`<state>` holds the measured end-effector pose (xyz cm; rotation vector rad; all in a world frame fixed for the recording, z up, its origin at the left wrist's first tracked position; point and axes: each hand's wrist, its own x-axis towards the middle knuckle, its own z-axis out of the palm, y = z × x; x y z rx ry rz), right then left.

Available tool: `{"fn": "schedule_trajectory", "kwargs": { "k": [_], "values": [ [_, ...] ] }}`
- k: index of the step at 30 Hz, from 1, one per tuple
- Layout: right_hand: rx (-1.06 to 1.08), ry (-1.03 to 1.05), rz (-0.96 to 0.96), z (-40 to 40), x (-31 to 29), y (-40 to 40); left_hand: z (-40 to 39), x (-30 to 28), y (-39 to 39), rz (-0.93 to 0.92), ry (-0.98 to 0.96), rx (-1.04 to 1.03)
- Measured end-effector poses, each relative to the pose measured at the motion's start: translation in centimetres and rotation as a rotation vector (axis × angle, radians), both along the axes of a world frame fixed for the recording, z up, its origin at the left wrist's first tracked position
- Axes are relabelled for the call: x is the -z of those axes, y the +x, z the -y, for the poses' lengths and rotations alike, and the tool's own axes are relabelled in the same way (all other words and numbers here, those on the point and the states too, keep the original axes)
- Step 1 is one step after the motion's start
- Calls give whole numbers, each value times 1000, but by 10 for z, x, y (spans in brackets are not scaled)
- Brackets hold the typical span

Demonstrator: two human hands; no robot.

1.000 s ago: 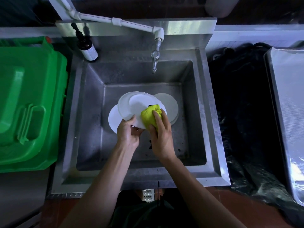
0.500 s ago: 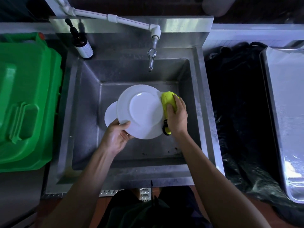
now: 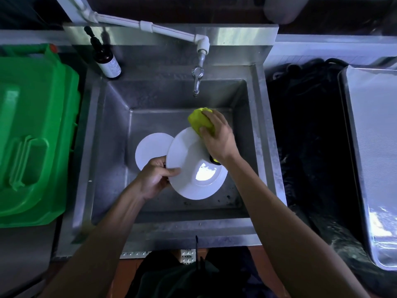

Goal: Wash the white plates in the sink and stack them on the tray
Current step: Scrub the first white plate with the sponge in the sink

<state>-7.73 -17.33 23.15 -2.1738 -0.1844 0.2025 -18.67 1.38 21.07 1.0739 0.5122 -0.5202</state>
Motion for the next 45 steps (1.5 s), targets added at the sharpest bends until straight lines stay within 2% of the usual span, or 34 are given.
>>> {"fn": "schedule_trajectory", "kwargs": {
  "k": [12,20,27,32,37,45],
  "values": [
    [-232,-66,141,-43,7,-41,14,12,11,17,69,-86],
    [-161,-37,111,-29,10,-47,11,13,17,6,66,-178],
    [20,-19,41,-2,16,-55,6,-4,28,35,263,-130],
    [144,-135,12,28,11,-63,4,-20,46,236,493,62],
    [230,-226,58,55,-11,-66,20,-49,60,585,861,306],
    [303,-369,153,112,-48,-80,67,-85,81,964,1165,540]
  ]
}}
